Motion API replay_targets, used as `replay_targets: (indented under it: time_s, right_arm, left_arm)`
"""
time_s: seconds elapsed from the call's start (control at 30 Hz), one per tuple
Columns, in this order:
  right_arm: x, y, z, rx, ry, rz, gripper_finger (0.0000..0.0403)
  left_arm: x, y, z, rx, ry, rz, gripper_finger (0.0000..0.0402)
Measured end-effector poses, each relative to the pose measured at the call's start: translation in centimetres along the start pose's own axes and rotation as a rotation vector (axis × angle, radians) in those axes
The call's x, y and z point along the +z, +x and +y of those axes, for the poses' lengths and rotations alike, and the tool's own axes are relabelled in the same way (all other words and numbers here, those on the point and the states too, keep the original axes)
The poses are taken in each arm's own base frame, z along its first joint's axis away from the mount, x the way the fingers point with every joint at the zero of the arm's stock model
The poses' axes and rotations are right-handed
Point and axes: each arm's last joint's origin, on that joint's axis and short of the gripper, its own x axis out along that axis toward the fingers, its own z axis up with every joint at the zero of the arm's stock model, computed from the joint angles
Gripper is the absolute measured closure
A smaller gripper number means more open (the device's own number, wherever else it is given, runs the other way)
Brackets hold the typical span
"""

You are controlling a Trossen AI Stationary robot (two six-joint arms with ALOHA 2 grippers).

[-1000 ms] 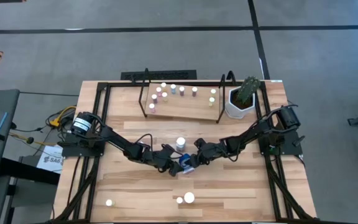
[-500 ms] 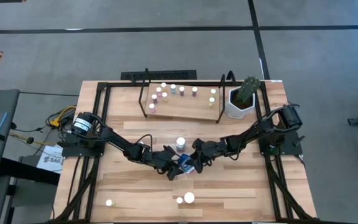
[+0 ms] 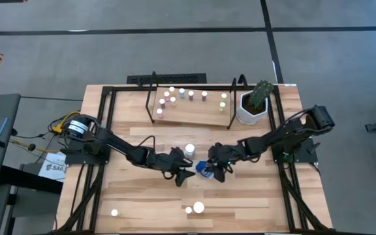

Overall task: Pick and place medicine bottles onto shelf by color
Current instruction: Put the dark blue pill bottle on the shelf

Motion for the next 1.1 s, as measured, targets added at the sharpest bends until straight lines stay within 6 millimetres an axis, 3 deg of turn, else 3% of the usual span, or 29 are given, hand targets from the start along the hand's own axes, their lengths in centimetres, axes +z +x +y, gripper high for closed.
replay_targets:
  time_s: [0.23, 0.67, 1.0, 1.1]
  right_arm:
    - [1.9, -0.6, 0.9, 0.044, -0.052, -0.107, 0.0239]
    - [4.4, -1.1, 3.8, 0.107, -0.263, -0.134, 0.0239]
    - [5.2, -1.3, 4.1, 0.084, -0.294, -0.106, 0.0239]
    - [5.3, -1.3, 3.9, 0.078, -0.291, -0.101, 0.0239]
  left_arm:
    - [1.1, -0.6, -0.6, 0.009, 0.140, -0.094, 0.0164]
    - [2.3, -0.6, -2.9, -0.071, 0.399, -0.128, 0.0164]
    - [2.9, -0.2, -3.7, 0.014, 0.355, 0.042, 0.0165]
    - [3.2, -0.1, -4.0, 0.032, 0.360, 0.068, 0.0182]
